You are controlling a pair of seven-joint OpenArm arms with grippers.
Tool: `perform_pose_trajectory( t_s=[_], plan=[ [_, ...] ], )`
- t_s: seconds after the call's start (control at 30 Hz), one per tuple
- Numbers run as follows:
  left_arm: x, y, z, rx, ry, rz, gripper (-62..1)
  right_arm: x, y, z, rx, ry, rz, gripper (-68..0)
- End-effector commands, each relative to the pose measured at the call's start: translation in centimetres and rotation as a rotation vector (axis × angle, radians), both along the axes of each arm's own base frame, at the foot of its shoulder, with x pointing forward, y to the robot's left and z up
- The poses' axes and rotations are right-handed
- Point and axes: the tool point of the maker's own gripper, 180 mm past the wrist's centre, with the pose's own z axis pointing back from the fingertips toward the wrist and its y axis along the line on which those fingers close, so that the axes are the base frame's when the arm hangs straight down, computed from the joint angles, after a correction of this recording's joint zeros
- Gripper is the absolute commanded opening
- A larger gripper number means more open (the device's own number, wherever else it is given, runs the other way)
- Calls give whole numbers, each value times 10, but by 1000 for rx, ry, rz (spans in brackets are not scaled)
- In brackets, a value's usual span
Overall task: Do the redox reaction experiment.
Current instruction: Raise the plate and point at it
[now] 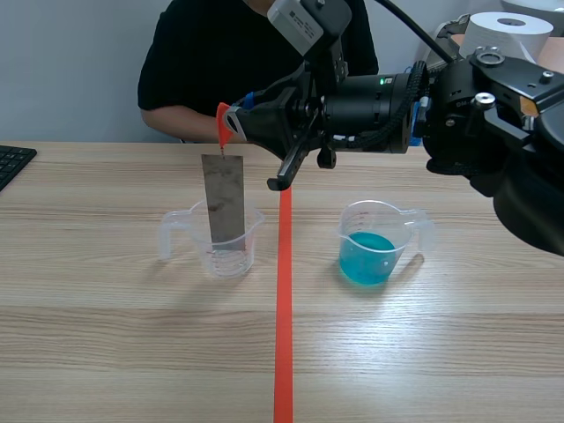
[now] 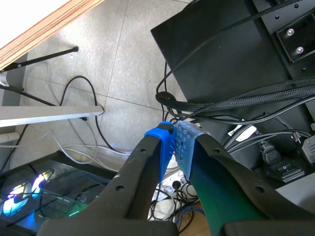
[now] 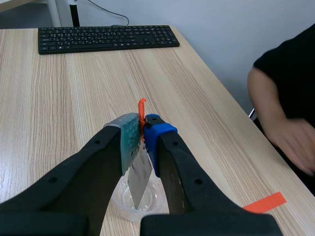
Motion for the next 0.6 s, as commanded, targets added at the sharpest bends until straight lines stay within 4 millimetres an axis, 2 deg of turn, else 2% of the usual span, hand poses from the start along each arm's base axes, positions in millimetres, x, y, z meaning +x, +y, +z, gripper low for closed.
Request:
perform_pose_trajectory(
  t_s=[0.0,0.33,0.57],
  plan=[
    [8,-2,3,-9,-27,-3,-569,6,-3,22,39,-44,-9,-667],
    [10,-2,3,-8,-30,-2,-569,13,-11,35,48,-52,-41,-667],
    [10,-2,4,-9,-32,-2,-569,8,-12,60,60,-72,-36,-667]
  ],
)
